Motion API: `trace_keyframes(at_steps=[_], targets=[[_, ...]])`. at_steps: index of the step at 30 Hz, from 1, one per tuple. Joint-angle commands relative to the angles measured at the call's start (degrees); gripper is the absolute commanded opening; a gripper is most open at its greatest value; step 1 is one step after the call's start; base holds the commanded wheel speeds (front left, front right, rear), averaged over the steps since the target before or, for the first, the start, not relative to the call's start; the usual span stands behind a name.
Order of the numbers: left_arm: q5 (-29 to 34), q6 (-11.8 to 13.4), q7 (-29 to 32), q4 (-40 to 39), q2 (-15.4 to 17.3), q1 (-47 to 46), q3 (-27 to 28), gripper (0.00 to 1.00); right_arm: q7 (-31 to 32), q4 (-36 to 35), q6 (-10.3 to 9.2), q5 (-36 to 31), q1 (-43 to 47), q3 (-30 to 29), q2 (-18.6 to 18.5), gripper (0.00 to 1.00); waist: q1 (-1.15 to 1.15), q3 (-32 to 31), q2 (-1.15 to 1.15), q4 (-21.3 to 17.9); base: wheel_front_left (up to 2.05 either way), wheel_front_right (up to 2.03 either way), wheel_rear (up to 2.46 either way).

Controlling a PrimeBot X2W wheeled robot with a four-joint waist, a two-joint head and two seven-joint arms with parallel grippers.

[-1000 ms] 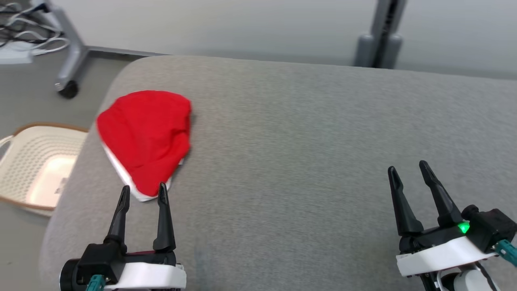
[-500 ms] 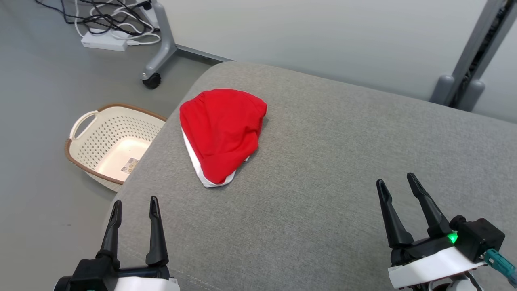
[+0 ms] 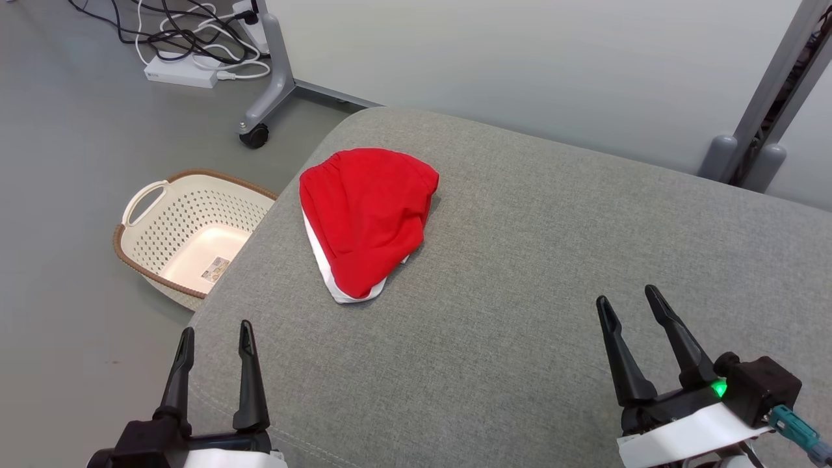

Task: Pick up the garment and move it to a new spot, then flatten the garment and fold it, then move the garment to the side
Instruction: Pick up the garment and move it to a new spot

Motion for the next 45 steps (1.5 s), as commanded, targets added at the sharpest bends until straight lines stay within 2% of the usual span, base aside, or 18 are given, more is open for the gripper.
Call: trace_keyframes(at_steps=[1,11,16,23,28,33,34,37,41,45], targets=[[-0.1,-0.2,0.0,-0.1,0.2,0.0,0.2,1.0,0.0,0.2,0.0,0.0,0.5,0.1,-0.4,1.0,0.0,0.0,0.0,-0.1,0.0,0.0,0.0],[0.2,-0.4,0.0,0.3,0.2,0.3,0.1,1.0,0.0,0.3,0.0,0.0,0.4,0.2,-0.6,1.0,0.0,-0.2,0.0,-0.4,0.0,0.0,0.0],[0.7,0.4,0.0,1.2,0.2,-1.1,0.9,1.0,0.0,-0.2,0.0,-0.4,-0.1,0.8,-1.0,1.0,0.0,1.0,0.0,-0.9,0.0,0.0,0.0],[0.5,-3.5,0.0,3.1,0.2,-8.7,3.0,1.0,0.0,-2.7,0.0,-1.0,-2.2,2.0,-3.1,1.0,0.0,6.3,0.0,-3.2,0.0,0.0,0.0],[-0.2,-6.0,0.4,10.9,1.2,-18.7,5.9,1.0,0.0,-4.9,0.0,-1.4,-4.3,4.1,-5.6,1.0,0.0,11.1,0.0,-6.4,0.0,0.0,0.0],[-3.8,-9.0,9.3,21.0,4.3,-31.6,7.1,1.0,0.0,-7.1,0.0,-1.2,-6.0,5.3,-8.0,1.0,0.0,15.3,0.0,-9.8,0.0,0.0,0.0],[-4.7,-7.6,14.7,25.2,6.0,-36.4,8.3,1.0,0.7,-8.7,0.0,-0.1,-7.1,5.9,-8.4,1.0,0.0,17.3,0.0,-11.2,0.0,0.0,0.0],[-5.9,-8.1,22.9,29.8,7.2,-43.6,7.8,1.0,2.3,-11.8,0.0,0.1,-8.8,6.3,-9.9,1.0,0.0,20.2,0.0,-13.1,0.0,0.0,0.0],[-5.8,-9.0,30.8,35.3,8.9,-49.9,6.3,1.0,4.2,-16.1,0.0,-0.3,-10.6,6.3,-11.0,1.0,0.0,23.9,0.0,-14.8,0.0,0.0,0.0],[-6.2,-10.2,35.1,38.7,9.4,-54.5,5.2,1.0,5.1,-18.7,0.0,-0.7,-11.6,6.6,-11.7,1.0,0.0,26.4,0.0,-15.8,0.0,0.0,0.0]])
